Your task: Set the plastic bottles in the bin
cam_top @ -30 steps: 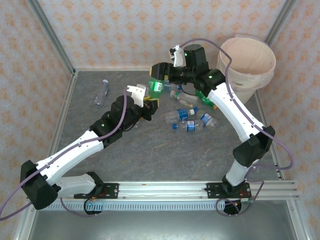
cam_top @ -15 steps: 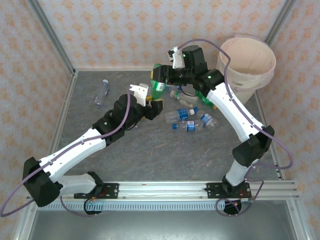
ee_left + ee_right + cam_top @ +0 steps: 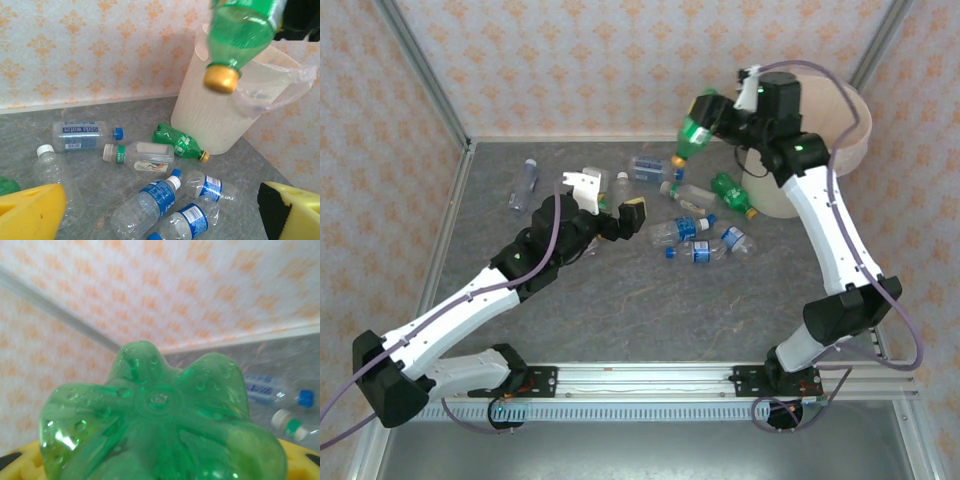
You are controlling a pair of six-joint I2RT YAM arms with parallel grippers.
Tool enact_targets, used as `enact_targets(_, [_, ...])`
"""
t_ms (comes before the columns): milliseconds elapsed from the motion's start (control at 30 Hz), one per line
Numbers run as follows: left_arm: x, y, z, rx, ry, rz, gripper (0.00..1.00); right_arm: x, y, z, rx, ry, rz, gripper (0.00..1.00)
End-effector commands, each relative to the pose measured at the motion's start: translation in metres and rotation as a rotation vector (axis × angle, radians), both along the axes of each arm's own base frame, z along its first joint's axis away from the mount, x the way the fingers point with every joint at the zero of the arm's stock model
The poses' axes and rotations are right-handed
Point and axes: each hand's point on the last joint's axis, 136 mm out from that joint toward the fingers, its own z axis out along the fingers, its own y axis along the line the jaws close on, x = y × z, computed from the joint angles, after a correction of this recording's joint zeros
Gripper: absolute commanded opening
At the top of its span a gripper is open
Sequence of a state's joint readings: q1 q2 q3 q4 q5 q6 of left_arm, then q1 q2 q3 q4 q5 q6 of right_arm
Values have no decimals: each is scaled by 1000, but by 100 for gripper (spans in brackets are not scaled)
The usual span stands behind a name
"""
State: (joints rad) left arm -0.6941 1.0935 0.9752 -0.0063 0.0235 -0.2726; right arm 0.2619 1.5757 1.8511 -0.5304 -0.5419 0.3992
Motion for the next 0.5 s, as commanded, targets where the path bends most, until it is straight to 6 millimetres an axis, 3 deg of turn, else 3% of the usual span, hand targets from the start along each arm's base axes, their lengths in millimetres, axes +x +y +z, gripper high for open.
enact_targets(0, [-3, 6, 3, -33, -10, 27, 99, 6, -45, 26, 71, -48, -154, 46])
enact_targets(233, [-5, 11, 4, -39, -14, 43, 99, 13, -135, 54, 143, -109, -408, 46])
enact_targets(467, [-10, 11, 12, -91, -17, 29, 99, 20, -228, 60, 121, -133, -732, 45])
